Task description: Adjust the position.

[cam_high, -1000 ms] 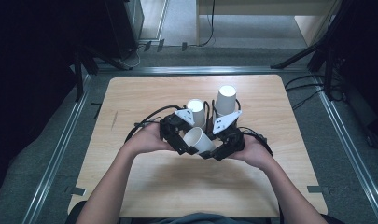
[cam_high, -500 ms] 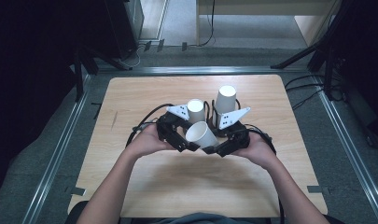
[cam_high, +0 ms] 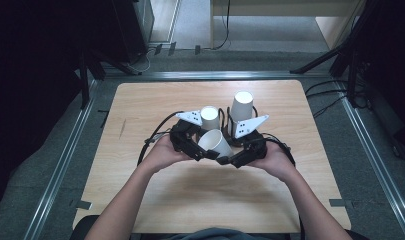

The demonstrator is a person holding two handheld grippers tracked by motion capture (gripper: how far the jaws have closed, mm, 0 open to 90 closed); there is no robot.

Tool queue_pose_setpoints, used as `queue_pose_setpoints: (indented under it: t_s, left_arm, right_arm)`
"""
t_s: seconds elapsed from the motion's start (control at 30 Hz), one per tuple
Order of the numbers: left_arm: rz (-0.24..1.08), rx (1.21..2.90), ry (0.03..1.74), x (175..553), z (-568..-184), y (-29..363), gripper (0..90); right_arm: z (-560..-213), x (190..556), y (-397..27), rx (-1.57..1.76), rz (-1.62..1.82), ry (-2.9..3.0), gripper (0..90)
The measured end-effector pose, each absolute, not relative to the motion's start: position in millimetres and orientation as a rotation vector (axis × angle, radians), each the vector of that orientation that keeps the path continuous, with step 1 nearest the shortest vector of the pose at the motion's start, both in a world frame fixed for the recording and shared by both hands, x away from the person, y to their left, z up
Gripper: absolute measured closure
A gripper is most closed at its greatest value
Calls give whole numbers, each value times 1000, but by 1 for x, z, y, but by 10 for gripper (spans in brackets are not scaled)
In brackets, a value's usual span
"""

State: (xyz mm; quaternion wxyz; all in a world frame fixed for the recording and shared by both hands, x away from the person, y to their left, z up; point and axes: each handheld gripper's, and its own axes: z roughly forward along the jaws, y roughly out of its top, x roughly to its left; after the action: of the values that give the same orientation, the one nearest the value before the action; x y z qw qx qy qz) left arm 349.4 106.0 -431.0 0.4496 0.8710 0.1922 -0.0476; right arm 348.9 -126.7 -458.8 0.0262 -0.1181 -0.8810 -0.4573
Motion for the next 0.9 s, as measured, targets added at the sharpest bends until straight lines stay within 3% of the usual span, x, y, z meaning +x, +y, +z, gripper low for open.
queue_pose_setpoints:
  t_s: [0.4, 0.67, 0.9]
  left_arm:
    - [-89, 2155, 479, 347, -433, 106, 235]
    - [-65, 2185, 468, 346, -430, 107, 242]
    - [-80, 2178, 492, 349, -425, 115, 242]
  right_arm:
    - [-460, 348, -127, -361, -1390, -2721, 320]
    - [-461, 349, -125, -414, -1331, -2716, 239]
    - [-459, 346, -130, -420, -1337, -2723, 220]
